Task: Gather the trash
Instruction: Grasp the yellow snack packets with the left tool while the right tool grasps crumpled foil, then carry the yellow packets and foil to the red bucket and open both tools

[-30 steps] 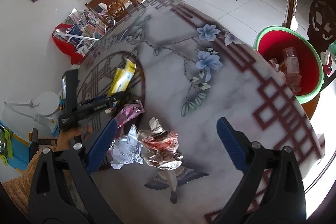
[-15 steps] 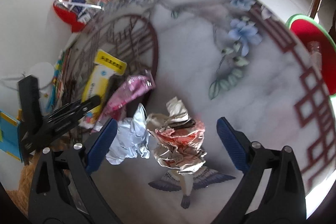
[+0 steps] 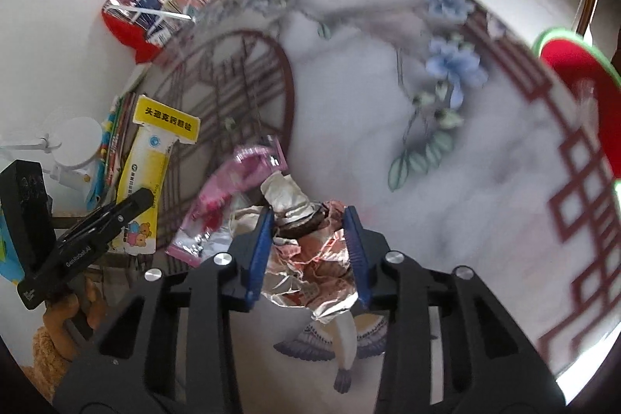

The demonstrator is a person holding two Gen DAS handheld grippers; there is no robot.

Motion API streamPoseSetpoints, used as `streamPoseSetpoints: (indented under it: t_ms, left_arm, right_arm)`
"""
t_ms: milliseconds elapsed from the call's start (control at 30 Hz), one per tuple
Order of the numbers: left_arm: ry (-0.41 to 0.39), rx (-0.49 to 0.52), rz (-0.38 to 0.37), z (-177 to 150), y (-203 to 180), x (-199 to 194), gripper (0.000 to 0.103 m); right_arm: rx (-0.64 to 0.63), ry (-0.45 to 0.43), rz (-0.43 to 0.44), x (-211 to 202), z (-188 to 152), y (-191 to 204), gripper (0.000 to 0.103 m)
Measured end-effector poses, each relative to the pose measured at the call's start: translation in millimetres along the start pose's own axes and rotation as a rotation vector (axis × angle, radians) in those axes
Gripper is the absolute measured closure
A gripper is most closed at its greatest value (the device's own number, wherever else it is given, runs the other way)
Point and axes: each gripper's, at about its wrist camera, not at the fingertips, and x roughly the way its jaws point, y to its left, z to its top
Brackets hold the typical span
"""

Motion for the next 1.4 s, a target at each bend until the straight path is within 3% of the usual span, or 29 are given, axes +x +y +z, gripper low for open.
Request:
streamPoseSetpoints:
  t_ms: [433, 733, 1400]
  left_arm:
    - [-0.041, 0.037, 0.012, 5.0, -22.6, -16.0, 0.068]
    - [-0.059, 0.072, -0.025, 11.0, -53.7, -20.2, 0.067]
    - [-0.063, 0.074, -0.030, 27.6, -119.4, -2.7, 0.066]
  right_arm:
    - [-0.002, -0.097, 0.036, -33.6, 10.0, -5.8, 0.067]
    - [-0.022, -0.145, 0.028, -52.5, 17.1, -12.5, 0.067]
    - [-0.016, -0.149, 0.041, -74.7, 44.0, -69.8, 0.067]
